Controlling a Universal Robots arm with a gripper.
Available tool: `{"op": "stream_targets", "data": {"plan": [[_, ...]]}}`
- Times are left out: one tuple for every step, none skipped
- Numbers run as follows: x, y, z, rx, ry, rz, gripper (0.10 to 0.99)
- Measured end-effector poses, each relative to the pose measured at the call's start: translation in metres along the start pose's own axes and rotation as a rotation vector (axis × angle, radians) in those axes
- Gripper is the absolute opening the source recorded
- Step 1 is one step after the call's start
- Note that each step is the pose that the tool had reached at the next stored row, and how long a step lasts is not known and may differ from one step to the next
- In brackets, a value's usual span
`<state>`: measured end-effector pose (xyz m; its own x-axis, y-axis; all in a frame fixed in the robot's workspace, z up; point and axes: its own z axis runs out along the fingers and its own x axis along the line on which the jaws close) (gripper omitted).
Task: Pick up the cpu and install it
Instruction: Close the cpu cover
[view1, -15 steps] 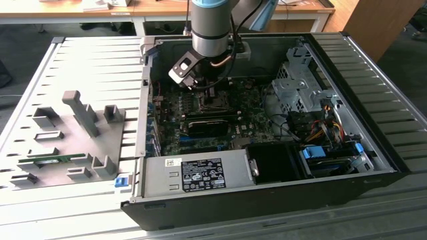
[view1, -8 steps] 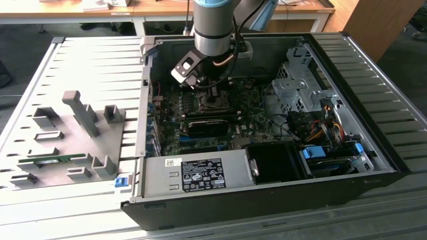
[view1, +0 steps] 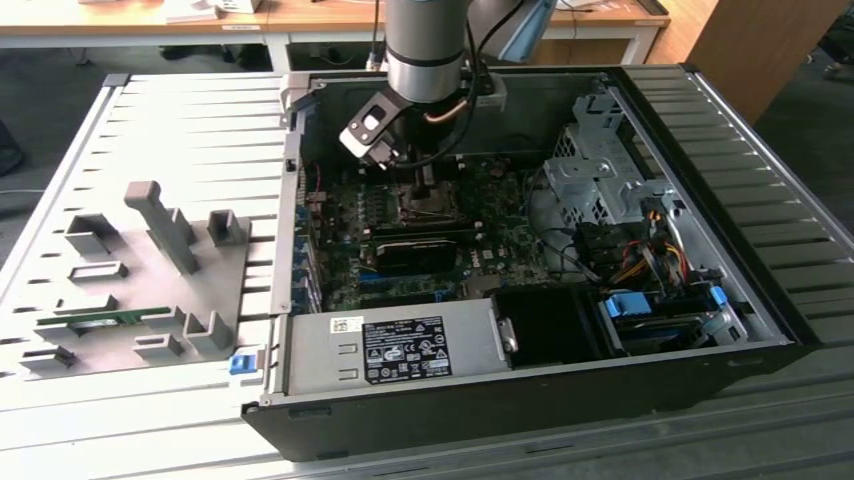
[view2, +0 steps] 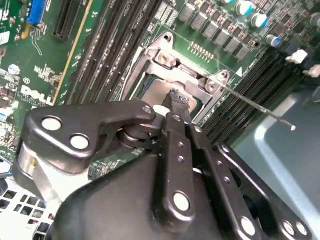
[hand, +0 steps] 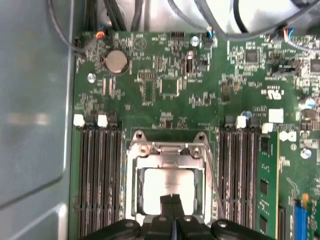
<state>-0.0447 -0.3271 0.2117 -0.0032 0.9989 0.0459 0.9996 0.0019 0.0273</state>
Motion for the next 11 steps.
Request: {"op": "stream_targets", "data": {"plan": [[0.0, -0.0023, -0.0001, 0.0, -0.0002, 0.0, 0.106], [0.0, -0.0046, 0.0, 0.0, -0.0001, 0.0, 0.106], [0.0, -0.0065, 0.0002, 0.0, -0.0001, 0.0, 0.106], [0.0, -0.0082, 0.0004, 0.0, 0.0, 0.0, 0.106], [0.0, -0.0091, 0.0009, 0.0, -0.0001, 0.0, 0.106], [0.0, -0.0094, 0.0015, 0.0, -0.0002, 0.0, 0.106], [-0.0001, -0.0094, 0.0024, 0.0, -0.0001, 0.0, 0.106], [-0.0002, -0.0095, 0.003, 0.0, -0.0003, 0.0, 0.106], [-0.0001, -0.0095, 0.003, 0.0, -0.0003, 0.0, 0.106], [-0.0001, -0.0095, 0.0028, 0.0, -0.0005, 0.0, 0.106], [-0.0001, -0.0095, 0.0026, 0.0, -0.0004, 0.0, 0.106]]}}
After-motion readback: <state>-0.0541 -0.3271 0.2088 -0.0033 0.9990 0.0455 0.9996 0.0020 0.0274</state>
